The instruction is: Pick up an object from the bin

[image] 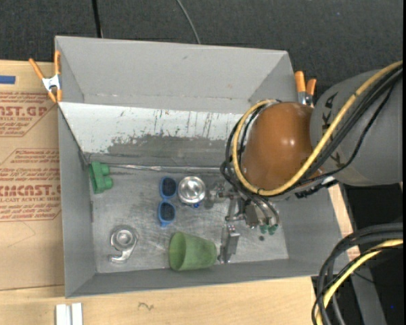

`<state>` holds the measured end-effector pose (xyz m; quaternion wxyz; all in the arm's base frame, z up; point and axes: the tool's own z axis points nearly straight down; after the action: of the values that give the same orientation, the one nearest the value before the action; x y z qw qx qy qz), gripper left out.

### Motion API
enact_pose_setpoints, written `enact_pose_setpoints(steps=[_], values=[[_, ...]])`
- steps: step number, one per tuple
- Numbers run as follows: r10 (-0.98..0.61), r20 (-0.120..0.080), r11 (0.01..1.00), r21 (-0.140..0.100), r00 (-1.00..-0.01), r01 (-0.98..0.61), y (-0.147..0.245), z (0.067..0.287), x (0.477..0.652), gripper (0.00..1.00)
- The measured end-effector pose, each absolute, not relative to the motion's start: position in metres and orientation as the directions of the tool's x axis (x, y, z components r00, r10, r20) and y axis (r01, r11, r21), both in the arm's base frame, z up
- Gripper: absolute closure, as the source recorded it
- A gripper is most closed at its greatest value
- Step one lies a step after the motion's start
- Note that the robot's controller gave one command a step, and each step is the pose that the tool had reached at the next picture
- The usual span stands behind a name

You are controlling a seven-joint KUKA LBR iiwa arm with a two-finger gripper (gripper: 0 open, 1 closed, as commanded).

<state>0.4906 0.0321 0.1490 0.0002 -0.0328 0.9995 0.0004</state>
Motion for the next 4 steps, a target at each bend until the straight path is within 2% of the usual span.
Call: enact_pose_setpoints(steps=[1, 2, 3, 4], values=[[-0.426, -0.011, 0.905, -0.001, -0.905, -0.426, 0.122, 0.089, 0.485, 0.00], [-0.424, -0.001, 0.906, 0.001, -0.906, -0.424, 0.121, 0.088, 0.482, 1.00], [-0.411, -0.005, 0.912, 0.000, -0.912, -0.411, 0.126, 0.135, 0.480, 1.00], [-0.448, -0.008, 0.894, -0.001, -0.894, -0.448, 0.123, 0.194, 0.485, 1.00]])
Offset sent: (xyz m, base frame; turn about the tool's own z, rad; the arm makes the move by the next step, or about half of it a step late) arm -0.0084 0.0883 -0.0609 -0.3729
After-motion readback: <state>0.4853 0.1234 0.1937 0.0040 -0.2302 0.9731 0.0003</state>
